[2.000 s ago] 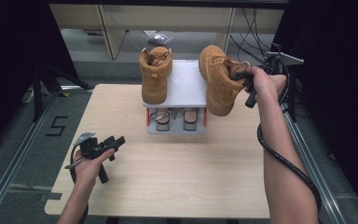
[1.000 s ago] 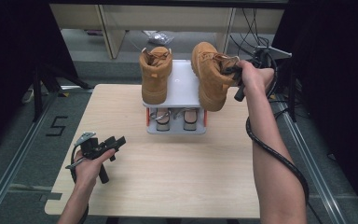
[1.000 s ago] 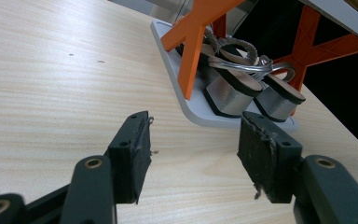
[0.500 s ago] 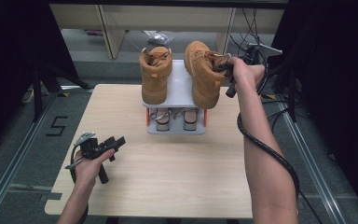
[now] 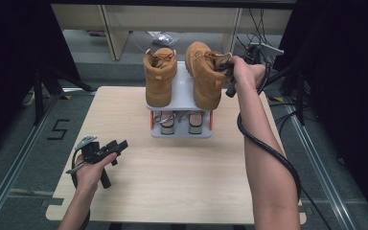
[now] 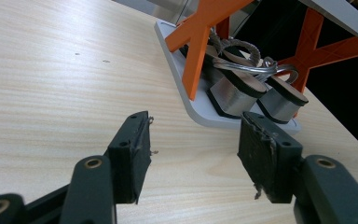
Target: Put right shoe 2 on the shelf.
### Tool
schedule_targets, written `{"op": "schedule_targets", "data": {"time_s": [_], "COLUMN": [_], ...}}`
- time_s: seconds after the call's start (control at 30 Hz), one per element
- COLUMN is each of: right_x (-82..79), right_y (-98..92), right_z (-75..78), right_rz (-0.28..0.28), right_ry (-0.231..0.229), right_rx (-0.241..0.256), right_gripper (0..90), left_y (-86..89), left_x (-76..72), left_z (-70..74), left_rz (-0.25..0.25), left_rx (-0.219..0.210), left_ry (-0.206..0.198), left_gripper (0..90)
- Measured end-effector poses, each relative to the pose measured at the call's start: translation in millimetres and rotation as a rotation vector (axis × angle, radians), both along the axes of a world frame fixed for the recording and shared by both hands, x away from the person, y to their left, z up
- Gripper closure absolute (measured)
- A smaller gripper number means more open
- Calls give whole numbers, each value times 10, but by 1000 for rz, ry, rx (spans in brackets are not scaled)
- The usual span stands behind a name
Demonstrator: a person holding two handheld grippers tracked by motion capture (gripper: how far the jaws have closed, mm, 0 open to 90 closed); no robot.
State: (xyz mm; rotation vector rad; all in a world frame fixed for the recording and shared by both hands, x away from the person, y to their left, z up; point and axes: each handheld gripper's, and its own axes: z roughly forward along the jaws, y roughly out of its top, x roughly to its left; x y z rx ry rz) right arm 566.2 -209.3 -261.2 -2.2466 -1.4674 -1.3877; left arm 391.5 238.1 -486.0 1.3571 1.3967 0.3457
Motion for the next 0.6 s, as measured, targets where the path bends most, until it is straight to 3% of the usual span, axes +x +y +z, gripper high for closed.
{"op": "schedule_targets", "data": {"time_s": [0.03,0.07,0.1,0.23,0.33,0.37,0.4,0.43,0.5,0.6], "right_x": [6,12,17,64,88,94,94,90,75,34], "right_y": [12,15,38,83,182,219,241,262,252,215], "right_z": [-5,-6,1,-43,-50,-44,-31,-18,-16,-5], "right_rz": [-6,5,-8,-18,2,17,28,33,37,36], "right_ry": [-17,-15,-13,-51,-92,-130,-134,-147,-169,-193], "right_rx": [12,-25,3,31,21,0,-41,-53,-41,-48], "right_gripper": [808,804,798,738,651,628,609,583,513,477], "left_y": [2,5,6,0,10,16,18,23,25,11], "left_x": [0,2,3,-1,-5,-4,-7,-8,-8,-10], "left_z": [0,-2,-3,2,3,5,10,14,13,8], "left_rz": [1,-3,-3,-3,-2,-5,-1,1,0,-6], "left_rx": [-2,0,0,-2,-2,-1,-5,-3,-4,0], "left_ry": [-1,-4,-4,-3,-5,-9,-10,-11,-12,-9], "left_gripper": [430,430,429,428,428,428,428,428,428,428]}}
